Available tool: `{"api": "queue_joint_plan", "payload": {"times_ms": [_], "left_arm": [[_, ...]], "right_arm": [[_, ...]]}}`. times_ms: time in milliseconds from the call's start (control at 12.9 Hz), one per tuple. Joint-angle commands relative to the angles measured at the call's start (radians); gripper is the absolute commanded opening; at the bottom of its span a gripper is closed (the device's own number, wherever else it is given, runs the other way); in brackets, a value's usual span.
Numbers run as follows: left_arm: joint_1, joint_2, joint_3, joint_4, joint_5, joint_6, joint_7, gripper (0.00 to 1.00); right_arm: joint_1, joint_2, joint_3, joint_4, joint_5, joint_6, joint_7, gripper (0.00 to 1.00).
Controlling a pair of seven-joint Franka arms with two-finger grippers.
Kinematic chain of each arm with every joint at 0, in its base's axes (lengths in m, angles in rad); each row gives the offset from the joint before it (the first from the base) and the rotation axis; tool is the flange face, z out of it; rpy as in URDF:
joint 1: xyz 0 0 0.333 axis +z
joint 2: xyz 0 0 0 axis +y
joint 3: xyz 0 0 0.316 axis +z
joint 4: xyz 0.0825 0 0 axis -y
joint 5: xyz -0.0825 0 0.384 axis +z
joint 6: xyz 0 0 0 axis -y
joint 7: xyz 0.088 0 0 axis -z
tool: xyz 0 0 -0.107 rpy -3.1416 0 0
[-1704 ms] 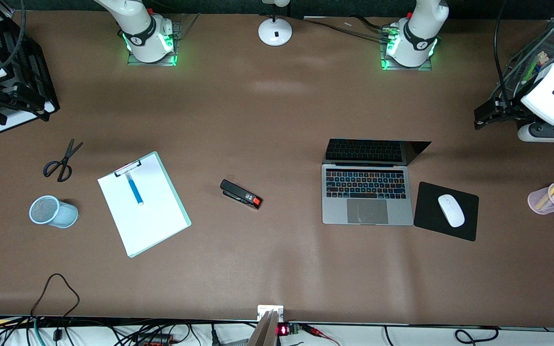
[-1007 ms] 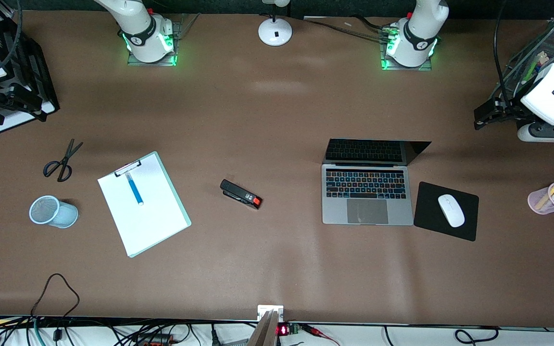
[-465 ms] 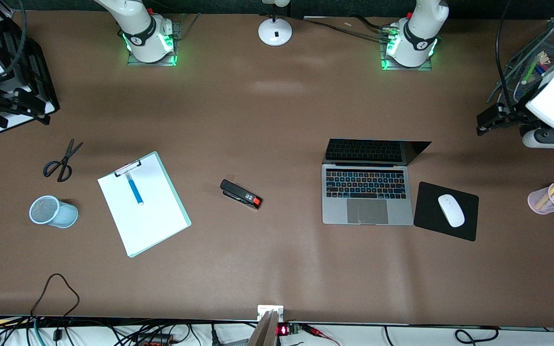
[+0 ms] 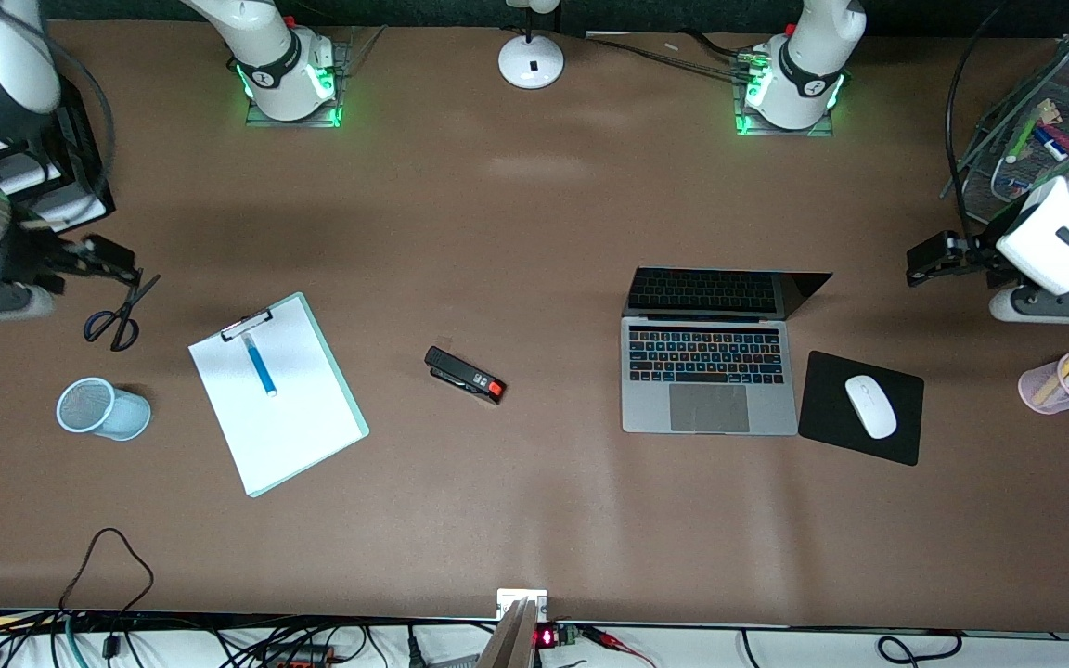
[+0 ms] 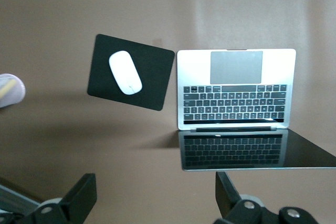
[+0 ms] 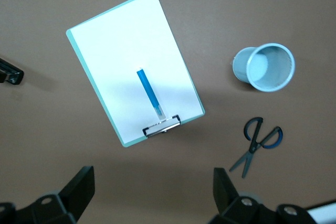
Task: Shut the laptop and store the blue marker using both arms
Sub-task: 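Reach the right gripper down to the blue marker on the clipboard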
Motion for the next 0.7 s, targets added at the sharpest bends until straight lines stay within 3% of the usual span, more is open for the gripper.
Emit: {"api": "queue_joint_plan", "payload": {"times_ms": [0, 155, 232, 387, 465, 620], "left_arm": [[0.002, 0.024, 0.004, 0.041, -0.019, -0.015, 0.025, 1.00], [0.002, 0.046, 0.004, 0.041, -0.017, -0.015, 0.023, 1.00], [-0.001, 0.053, 0.004, 0.041, -0.019, -0.015, 0.019, 0.91], [0.000, 0.056, 0.003, 0.041, -0.023, -0.025, 0.018, 0.42], [0.000, 0.056, 0.003, 0.041, -0.028, -0.027, 0.018, 0.25], [0.000, 0.056, 0.000, 0.043, -0.031, -0.030, 0.018, 0.02]], "right_arm": [[0.011, 0.059, 0.000, 0.000, -0.011, 0.051, -0.019, 1.00], [0.028, 0.112, 0.000, 0.001, -0.011, 0.082, -0.059, 1.00], [0.040, 0.142, 0.000, 0.001, -0.011, 0.097, -0.073, 1.00], [0.068, 0.185, 0.000, 0.004, -0.009, 0.114, -0.112, 1.00], [0.079, 0.203, 0.000, 0.007, -0.011, 0.125, -0.137, 1.00], [0.080, 0.249, 0.000, 0.004, -0.011, 0.161, -0.159, 1.00]]}}
